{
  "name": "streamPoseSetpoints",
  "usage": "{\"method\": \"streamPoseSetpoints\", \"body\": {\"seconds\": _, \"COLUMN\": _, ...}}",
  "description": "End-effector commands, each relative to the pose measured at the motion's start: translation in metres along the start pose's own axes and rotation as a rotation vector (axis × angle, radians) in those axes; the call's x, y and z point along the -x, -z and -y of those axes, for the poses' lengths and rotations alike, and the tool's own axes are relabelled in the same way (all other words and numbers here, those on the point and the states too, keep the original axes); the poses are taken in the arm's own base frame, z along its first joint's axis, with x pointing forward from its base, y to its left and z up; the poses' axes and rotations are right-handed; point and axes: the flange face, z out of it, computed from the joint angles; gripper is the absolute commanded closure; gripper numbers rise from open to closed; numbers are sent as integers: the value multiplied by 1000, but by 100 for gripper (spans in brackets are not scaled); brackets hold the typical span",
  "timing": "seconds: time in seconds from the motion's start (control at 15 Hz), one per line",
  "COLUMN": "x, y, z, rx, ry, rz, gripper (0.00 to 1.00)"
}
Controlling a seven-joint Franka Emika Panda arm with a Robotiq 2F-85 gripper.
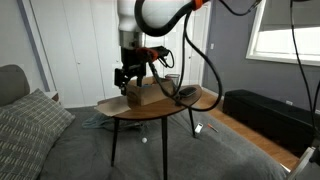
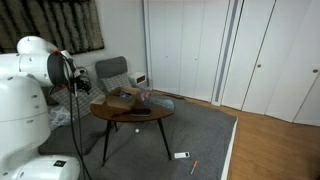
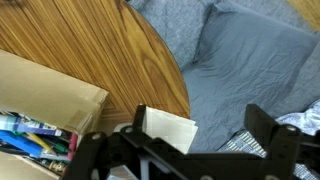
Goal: Wipe the table with the brown cloth
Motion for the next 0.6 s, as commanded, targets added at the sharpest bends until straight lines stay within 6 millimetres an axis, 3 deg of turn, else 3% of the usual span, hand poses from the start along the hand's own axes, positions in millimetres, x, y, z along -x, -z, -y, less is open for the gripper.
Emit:
{"method": "streamPoseSetpoints", "body": {"seconds": 0.0, "x": -42, "y": -29, "z": 18, "rx": 26, "ry": -50, "rz": 28, "gripper": 0}}
{"method": "streamPoseSetpoints", "body": {"seconds": 0.53, "x": -96, "y": -85, "z": 11, "rx": 27, "ry": -180, "rz": 0, "gripper": 0}}
